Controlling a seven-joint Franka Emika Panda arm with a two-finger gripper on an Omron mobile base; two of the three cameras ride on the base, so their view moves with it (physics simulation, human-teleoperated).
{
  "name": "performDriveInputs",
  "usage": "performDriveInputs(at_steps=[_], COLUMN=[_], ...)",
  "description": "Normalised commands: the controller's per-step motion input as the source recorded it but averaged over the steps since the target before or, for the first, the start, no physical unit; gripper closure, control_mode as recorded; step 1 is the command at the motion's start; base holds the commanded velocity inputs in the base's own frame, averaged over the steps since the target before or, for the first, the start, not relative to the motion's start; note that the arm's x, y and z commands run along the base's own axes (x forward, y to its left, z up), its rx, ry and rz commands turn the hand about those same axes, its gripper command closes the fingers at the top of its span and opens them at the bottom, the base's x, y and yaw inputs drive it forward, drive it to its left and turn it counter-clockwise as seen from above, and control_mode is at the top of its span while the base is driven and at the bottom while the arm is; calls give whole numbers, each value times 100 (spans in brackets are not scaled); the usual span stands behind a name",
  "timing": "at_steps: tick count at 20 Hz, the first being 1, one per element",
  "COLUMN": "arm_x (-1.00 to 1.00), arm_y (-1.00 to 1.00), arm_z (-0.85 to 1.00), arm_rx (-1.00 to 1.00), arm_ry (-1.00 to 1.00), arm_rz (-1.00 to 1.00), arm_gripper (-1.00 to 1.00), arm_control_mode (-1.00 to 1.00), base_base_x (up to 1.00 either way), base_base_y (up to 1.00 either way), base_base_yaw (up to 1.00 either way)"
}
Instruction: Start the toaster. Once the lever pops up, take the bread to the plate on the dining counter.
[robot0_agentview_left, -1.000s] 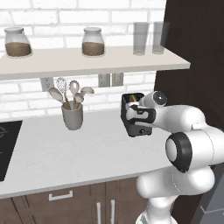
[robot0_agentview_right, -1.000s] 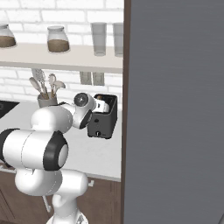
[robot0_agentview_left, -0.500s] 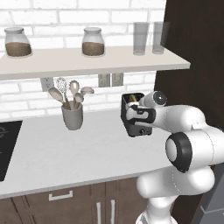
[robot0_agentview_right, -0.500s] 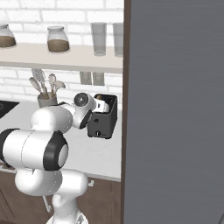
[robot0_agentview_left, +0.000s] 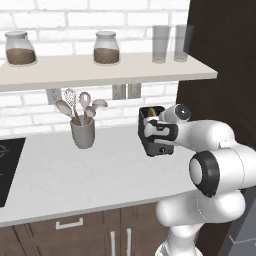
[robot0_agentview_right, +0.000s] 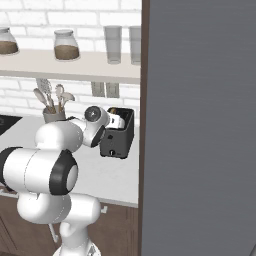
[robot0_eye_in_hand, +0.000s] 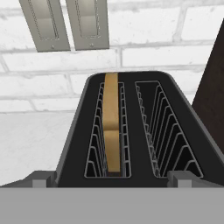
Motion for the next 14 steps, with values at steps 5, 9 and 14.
performDriveInputs(at_steps=[5,9,14], arm_x=[0,0,0], arm_y=[0,0,0], arm_z=[0,0,0], arm_rx=[0,0,0], arm_ry=[0,0,0], arm_rz=[0,0,0], arm_gripper=[-100,-100,-100], arm_control_mode=[-100,-100,-100], base_base_x=[0,0,0], base_base_y=[0,0,0], base_base_yaw=[0,0,0])
